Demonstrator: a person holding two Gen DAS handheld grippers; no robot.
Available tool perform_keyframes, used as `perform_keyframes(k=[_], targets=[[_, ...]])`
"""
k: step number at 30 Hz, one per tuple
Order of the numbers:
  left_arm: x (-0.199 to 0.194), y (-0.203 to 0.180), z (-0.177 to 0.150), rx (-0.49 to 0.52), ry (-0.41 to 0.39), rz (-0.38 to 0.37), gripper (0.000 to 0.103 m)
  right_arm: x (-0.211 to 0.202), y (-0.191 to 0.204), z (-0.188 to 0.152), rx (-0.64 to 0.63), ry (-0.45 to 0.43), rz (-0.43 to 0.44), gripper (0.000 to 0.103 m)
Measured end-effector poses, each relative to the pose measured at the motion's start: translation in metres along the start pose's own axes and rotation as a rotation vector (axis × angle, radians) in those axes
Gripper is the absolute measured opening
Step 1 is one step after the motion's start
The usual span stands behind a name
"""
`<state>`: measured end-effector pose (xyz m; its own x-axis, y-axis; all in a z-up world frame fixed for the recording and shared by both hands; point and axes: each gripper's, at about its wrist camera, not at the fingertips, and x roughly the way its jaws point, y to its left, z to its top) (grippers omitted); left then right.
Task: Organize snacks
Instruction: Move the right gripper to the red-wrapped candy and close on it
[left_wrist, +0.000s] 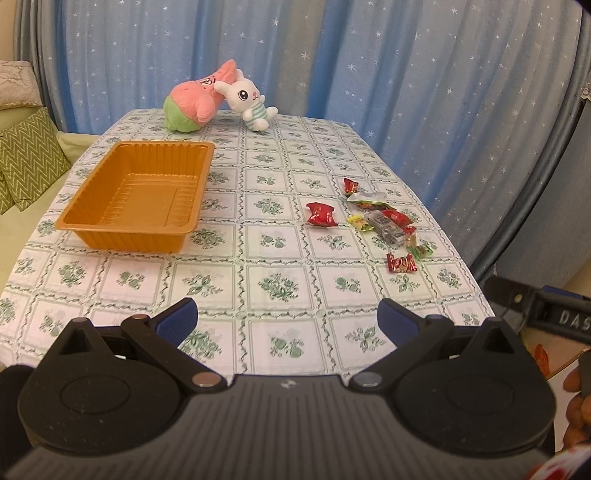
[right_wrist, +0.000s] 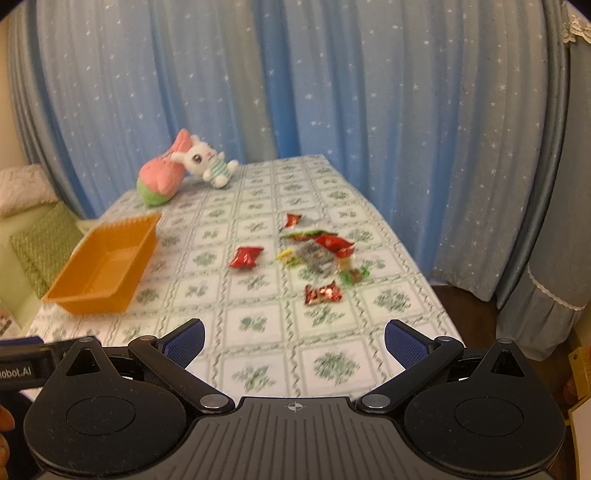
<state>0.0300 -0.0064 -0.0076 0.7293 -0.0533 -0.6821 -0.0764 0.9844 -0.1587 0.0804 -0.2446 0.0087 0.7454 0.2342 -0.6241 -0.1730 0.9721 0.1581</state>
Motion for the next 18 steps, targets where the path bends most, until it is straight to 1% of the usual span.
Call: perform_keyframes(k=[6,10,16,18], targets=[[0.038,-0.006,0.021,0.019,0.011,-0.028,0.103,0.02,-0.019,0.024,-0.007,-0.019,-0.03,0.103],[0.074,-0.005,0.035,0.02,0.024,-0.04,0.102,0.043,-0.036,0.036,-0.017,-0.02,-0.051,0.103],[0.127,0.003,0.054,0.028,0.047,-0.024,0.099,0.089,-0.054,0.039,-0.03,-0.001,-0.035,0.102],[0.144,0.006,0.058,0.028,0.055,-0.018,0.099,0.108,-0.055,0.035,-0.039,0.011,-0.023,0.099]])
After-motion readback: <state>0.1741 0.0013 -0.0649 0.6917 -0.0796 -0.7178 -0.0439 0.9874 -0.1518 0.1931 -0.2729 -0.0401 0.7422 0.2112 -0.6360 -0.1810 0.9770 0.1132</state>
